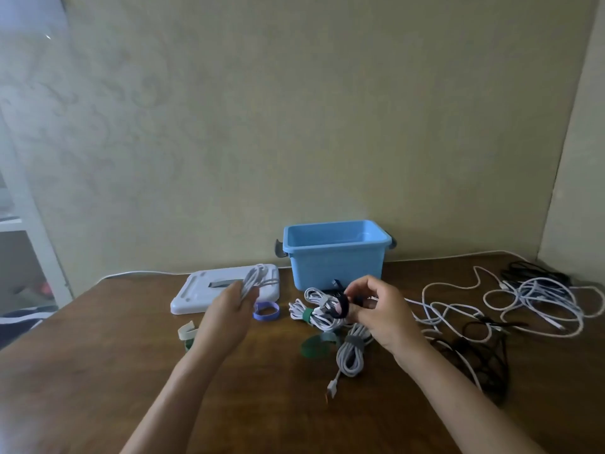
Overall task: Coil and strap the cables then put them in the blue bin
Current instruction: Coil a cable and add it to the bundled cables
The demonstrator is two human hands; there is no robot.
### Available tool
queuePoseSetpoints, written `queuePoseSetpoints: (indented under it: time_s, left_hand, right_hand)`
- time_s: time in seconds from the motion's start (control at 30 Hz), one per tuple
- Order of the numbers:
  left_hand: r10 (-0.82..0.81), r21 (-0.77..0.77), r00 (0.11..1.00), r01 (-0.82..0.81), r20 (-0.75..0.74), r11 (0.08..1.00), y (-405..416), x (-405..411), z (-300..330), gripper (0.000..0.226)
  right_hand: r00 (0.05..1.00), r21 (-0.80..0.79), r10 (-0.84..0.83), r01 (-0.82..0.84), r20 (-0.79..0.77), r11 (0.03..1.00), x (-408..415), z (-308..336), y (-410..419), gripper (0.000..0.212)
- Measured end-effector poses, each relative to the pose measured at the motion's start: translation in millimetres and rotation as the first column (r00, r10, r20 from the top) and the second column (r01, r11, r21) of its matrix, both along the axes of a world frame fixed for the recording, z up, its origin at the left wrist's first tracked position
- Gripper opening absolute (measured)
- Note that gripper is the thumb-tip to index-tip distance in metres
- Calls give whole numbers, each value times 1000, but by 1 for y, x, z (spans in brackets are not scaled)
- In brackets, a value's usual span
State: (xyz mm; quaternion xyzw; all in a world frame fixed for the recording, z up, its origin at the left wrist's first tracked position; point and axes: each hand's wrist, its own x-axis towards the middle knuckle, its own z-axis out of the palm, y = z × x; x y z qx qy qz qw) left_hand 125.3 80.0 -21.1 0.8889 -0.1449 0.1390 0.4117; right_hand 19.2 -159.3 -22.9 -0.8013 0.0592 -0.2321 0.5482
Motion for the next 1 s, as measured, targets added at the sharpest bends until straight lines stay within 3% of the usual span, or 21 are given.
queuePoseSetpoints:
  time_s: [0.13,0.23,0.37,0.57,0.77,0.87,1.0]
  left_hand:
    - [-91,25,995,92,-42,995,-33,-9,3,29]
    - [-180,-42,974,176,-137,984,-60,-20,-3,38]
    - [-276,-134,936,251,-218,959,-83,-32,-12,33]
    - [-240,22,967,243,-82,970,-82,-36,-19,27]
    - [-222,154,973,228,-57,961,-76,-39,-22,31]
    - [-255,64,962,262,-103,963,-77,-39,-22,33]
    - [-365,-224,911,322,-190,920,-82,-50,-15,41]
  right_hand:
    - [999,-36,31,-29,45,999,-1,2,-4,31]
    - [999,-48,24,-22,27,999,-4,4,-6,38]
    - [999,-32,28,-27,37,999,-7,5,-5,45]
    - [1000,-145,-16,18,15,989,-7,3,-3,45]
    - [997,-274,-73,61,-34,960,-10,0,0,48]
    - [995,-322,-61,34,-73,946,-10,-2,2,45]
    - [996,-280,-8,-16,-86,960,-9,-2,5,32]
